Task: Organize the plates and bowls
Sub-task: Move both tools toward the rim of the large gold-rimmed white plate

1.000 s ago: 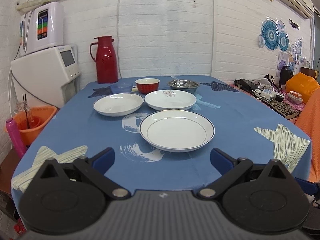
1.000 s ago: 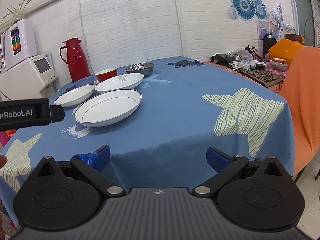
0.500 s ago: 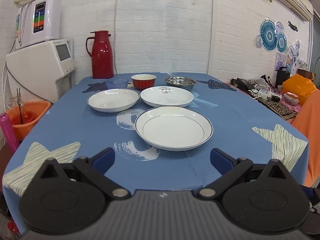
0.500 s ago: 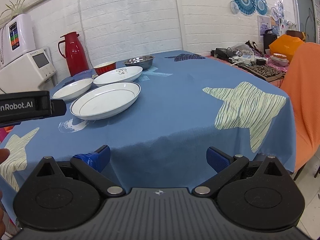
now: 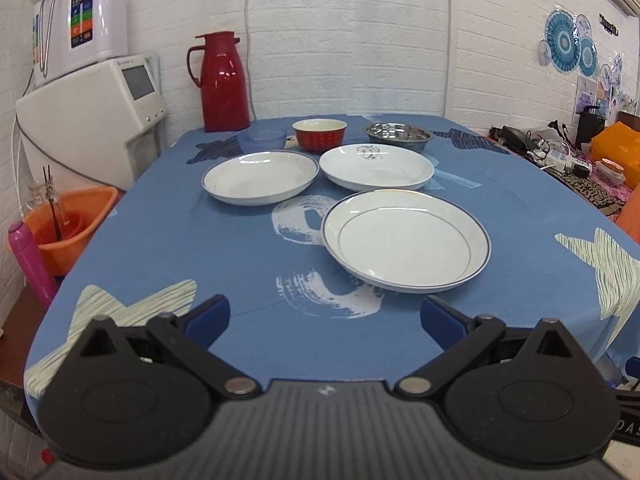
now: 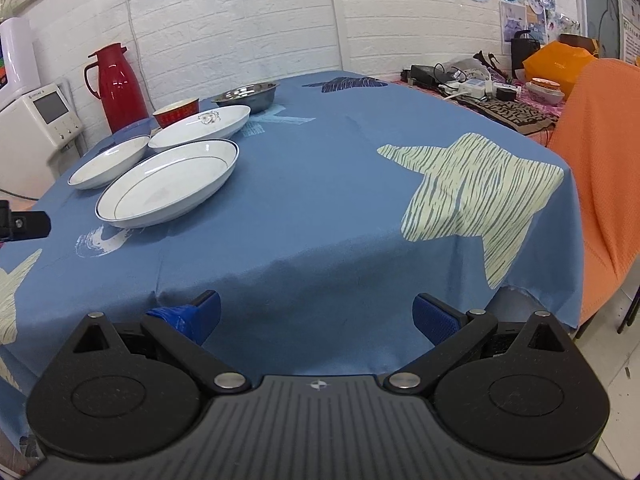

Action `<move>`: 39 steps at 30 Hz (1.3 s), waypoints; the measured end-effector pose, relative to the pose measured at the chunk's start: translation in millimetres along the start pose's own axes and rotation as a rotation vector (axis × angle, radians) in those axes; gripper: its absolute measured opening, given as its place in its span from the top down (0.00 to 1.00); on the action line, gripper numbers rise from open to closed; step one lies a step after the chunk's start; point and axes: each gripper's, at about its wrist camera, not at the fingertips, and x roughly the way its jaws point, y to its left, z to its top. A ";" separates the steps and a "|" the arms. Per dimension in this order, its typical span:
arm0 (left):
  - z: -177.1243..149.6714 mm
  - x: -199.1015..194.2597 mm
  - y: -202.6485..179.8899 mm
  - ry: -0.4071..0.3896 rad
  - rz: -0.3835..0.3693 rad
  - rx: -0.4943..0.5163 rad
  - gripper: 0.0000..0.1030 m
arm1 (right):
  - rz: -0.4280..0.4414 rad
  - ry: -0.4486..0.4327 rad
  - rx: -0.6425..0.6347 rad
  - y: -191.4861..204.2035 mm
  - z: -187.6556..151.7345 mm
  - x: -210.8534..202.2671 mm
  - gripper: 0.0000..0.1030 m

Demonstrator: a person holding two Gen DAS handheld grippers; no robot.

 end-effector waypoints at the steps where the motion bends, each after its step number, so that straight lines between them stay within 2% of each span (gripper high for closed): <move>1: 2.6 3.4 8.3 0.017 -0.012 -0.016 0.02 | 0.003 0.005 -0.004 0.4 4.7 2.0 0.12; 5: 16.8 22.3 28.1 0.058 -0.025 -0.065 0.02 | 0.023 0.006 -0.007 7.3 34.8 14.0 0.12; 9: 35.9 47.7 26.7 0.105 -0.015 -0.050 0.02 | 0.051 0.010 -0.050 27.5 73.7 39.7 0.12; 16: 63.0 99.5 20.6 0.168 -0.097 -0.039 0.02 | 0.087 0.078 -0.154 59.7 119.9 102.9 0.13; 22: 65.8 140.5 18.0 0.228 -0.118 -0.023 0.02 | 0.081 0.153 -0.223 72.9 129.8 140.6 0.13; 29: 65.3 166.9 24.1 0.274 -0.115 -0.049 0.03 | 0.087 0.219 -0.294 93.3 131.3 168.6 0.13; 32: 65.0 172.4 23.4 0.283 -0.110 -0.055 0.03 | 0.101 0.228 -0.294 96.4 134.0 171.3 0.13; 34: 65.6 174.6 21.2 0.287 -0.111 -0.036 0.03 | 0.138 0.257 -0.240 91.1 134.8 175.0 0.11; 37: 65.3 174.7 18.8 0.284 -0.124 -0.015 0.03 | 0.180 0.188 -0.276 86.8 128.9 174.6 0.11; 39: 64.5 174.9 15.7 0.282 -0.119 0.004 0.03 | 0.206 0.190 -0.298 84.3 129.1 174.0 0.11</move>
